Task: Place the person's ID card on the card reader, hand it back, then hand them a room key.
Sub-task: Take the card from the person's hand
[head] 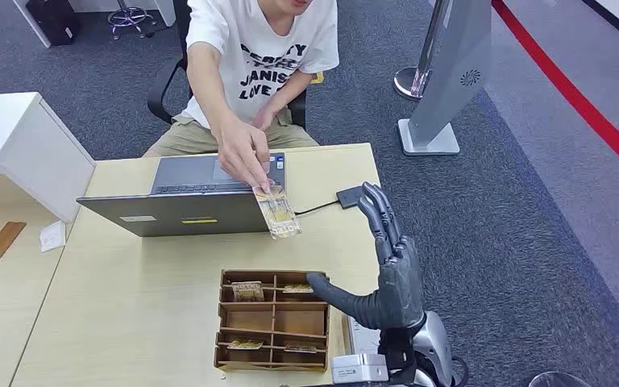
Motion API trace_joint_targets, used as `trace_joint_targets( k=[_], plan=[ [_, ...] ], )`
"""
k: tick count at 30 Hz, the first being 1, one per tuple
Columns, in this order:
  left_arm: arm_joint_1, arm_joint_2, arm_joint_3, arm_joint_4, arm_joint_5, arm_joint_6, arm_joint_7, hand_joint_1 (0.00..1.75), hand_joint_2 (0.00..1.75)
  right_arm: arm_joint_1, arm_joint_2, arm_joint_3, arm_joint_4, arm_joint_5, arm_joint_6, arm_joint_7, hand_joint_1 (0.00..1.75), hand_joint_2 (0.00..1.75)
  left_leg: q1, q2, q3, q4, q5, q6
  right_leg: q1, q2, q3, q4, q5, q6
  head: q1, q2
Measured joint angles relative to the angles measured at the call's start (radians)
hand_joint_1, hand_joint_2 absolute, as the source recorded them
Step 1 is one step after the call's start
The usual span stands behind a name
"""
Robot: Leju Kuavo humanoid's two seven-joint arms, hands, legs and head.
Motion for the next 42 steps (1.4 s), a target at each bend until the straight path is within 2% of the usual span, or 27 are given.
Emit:
trace_joint_targets(
  k=[13,27,32,33,36,37,38,42],
  plan=[
    [-0.002,-0.001,-0.001,0.0,-0.01,-0.006,-0.002,0.0,0.0,-0.037,0.0,0.04,0.03,0.082,-0.03,0.044,0.0,1.75,0.0,0.0,0.0,0.0,0.0,0.0,0.0,0.0,0.0,0.0,0.0,0.0,0.0,0.0],
    [-0.014,-0.028,-0.023,0.0,-0.037,-0.007,-0.011,0.0,0.0,-0.206,0.011,0.129,0.174,0.321,-0.024,0.2,0.0,1.75,0.0,0.0,0.0,0.0,0.0,0.0,0.0,0.0,0.0,0.0,0.0,0.0,0.0,0.0],
    [-0.015,-0.034,-0.027,0.0,-0.038,-0.007,-0.011,0.0,0.0,-0.237,0.014,0.138,0.214,0.349,-0.025,0.218,0.0,1.75,0.0,0.0,0.0,0.0,0.0,0.0,0.0,0.0,0.0,0.0,0.0,0.0,0.0,0.0],
    [-0.015,-0.034,-0.027,0.0,-0.038,-0.007,-0.012,0.0,0.0,-0.241,0.014,0.14,0.22,0.349,-0.025,0.219,0.08,1.75,0.0,0.0,0.0,0.0,0.0,0.0,0.0,0.0,0.0,0.0,0.0,0.0,0.0,0.0],
    [-0.015,-0.034,-0.028,0.0,-0.038,-0.008,-0.012,0.0,0.0,-0.248,0.014,0.145,0.233,0.353,-0.025,0.221,1.34,1.75,0.0,0.0,0.0,0.0,0.0,0.0,0.0,0.0,0.0,0.0,0.0,0.0,0.0,0.0],
    [-0.015,-0.034,-0.028,0.0,-0.038,-0.009,-0.012,0.0,0.0,-0.248,0.014,0.145,0.236,0.355,-0.025,0.222,1.7,1.75,0.0,0.0,0.0,0.0,0.0,0.0,0.0,0.0,0.0,0.0,0.0,0.0,0.0,0.0],
    [-0.015,-0.034,-0.028,0.0,-0.038,-0.009,-0.013,0.0,0.0,-0.249,0.014,0.146,0.239,0.358,-0.026,0.223,1.75,1.75,0.0,0.0,0.0,0.0,0.0,0.0,0.0,0.0,0.0,0.0,0.0,0.0,0.0,0.0],
    [-0.015,-0.034,-0.028,0.0,-0.037,-0.011,-0.014,0.0,0.0,-0.251,0.014,0.149,0.25,0.36,-0.026,0.228,1.75,1.75,0.0,0.0,0.0,0.0,0.0,0.0,0.0,0.0,0.0,0.0,0.0,0.0,0.0,0.0]
  ],
)
